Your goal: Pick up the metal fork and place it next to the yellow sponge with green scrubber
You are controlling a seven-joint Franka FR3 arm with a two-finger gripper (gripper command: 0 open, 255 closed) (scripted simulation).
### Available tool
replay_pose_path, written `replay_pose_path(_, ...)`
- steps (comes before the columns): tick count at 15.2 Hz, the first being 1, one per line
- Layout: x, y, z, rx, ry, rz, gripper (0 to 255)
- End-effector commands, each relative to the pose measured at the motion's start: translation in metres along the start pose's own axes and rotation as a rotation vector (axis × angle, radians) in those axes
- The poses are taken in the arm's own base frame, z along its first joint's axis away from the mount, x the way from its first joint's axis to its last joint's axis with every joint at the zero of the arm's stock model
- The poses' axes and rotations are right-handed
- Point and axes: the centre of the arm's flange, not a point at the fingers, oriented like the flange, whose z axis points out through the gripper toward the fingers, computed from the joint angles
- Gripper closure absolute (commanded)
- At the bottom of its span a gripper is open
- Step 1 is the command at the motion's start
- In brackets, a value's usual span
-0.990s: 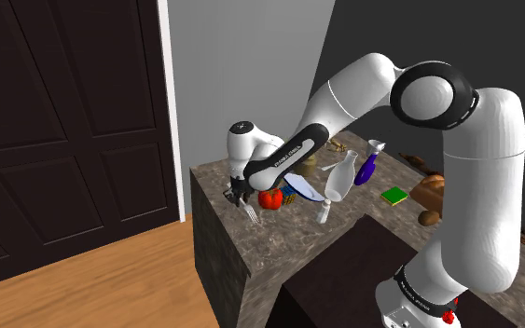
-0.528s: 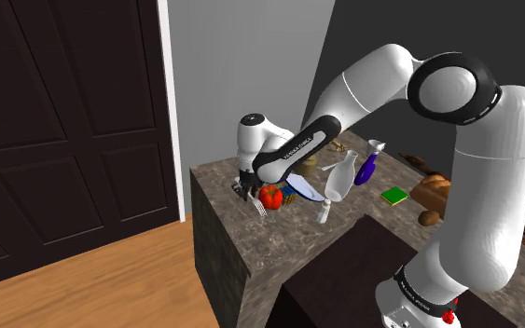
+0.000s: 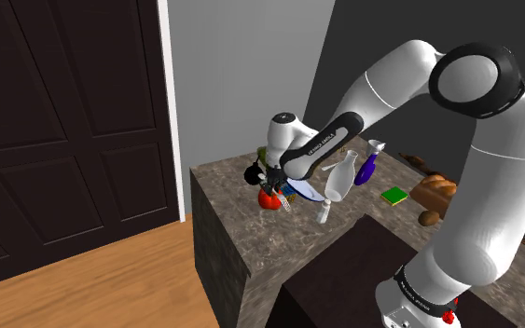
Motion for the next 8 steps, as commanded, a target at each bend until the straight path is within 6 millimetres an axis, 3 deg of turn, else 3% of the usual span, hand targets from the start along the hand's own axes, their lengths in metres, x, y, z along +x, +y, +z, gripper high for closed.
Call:
replay_pose_path(1,-0.004,0.027,0.003,0.000,0.000,-0.001,255)
replay_pose_path(8,-0.023,0.117,0.013,0.000,0.000,-0.001,255)
